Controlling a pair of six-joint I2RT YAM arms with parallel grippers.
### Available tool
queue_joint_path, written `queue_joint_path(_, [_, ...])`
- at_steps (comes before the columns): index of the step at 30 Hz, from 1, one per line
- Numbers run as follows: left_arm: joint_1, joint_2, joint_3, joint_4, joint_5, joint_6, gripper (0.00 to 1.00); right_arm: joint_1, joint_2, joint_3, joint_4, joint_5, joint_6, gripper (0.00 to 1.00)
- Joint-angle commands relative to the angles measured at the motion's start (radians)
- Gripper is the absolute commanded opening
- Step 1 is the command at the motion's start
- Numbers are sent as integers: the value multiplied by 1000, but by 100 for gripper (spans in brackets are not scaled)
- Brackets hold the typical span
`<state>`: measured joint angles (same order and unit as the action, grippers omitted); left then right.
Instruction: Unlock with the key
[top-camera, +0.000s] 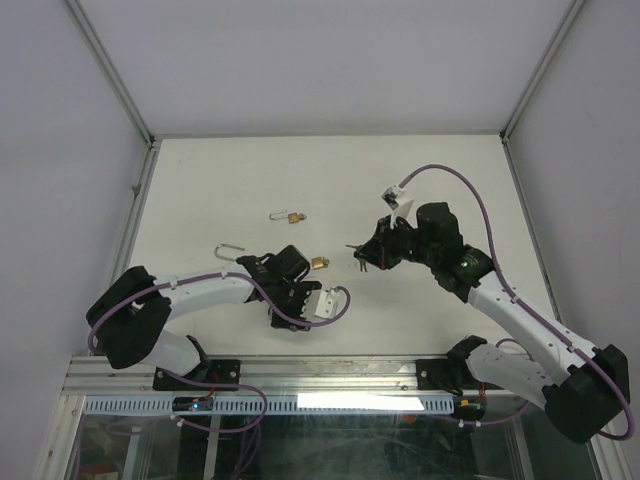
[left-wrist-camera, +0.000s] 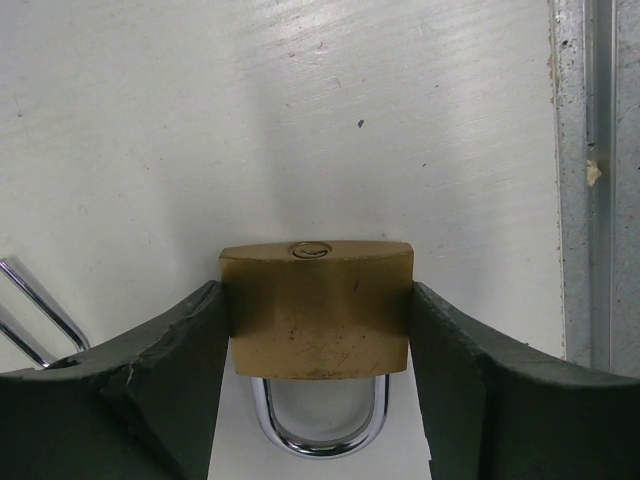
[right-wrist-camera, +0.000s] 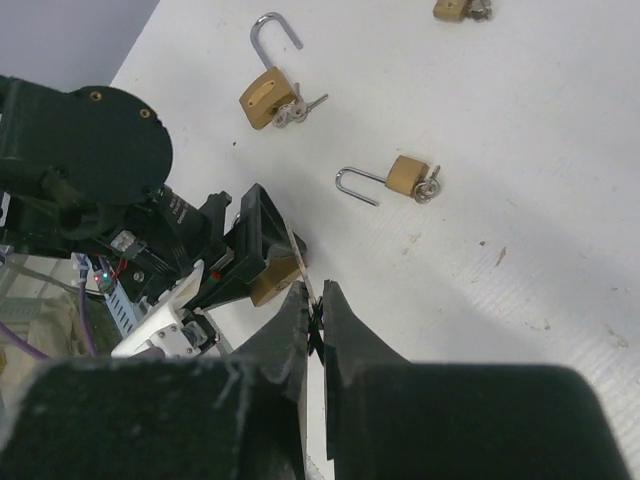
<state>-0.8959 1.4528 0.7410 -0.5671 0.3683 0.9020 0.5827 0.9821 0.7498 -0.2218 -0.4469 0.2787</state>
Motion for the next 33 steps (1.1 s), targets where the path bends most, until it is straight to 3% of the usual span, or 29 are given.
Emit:
queue_joint_path(1, [2, -49, -36, 102, -64, -40, 0, -14, 21, 93, -67, 101, 70, 0])
queue_joint_path(9, [6, -312, -83, 665, -265, -133, 0, -2, 154, 340, -319, 224, 147, 0])
queue_joint_path(16, [6, -351, -36, 949, -474, -66, 0, 103, 165, 486, -383, 346, 139, 0])
queue_joint_path(21, [5, -381, 6, 979, -465, -9, 0, 167, 171, 516, -356, 372, 75, 0])
queue_joint_path(28, [14, -416, 28, 929, -298, 92, 0, 192, 209, 636, -431, 288, -74, 0])
queue_joint_path(33, [27, -419, 50, 902, -225, 87, 0, 192, 176, 639, -467, 354, -83, 0])
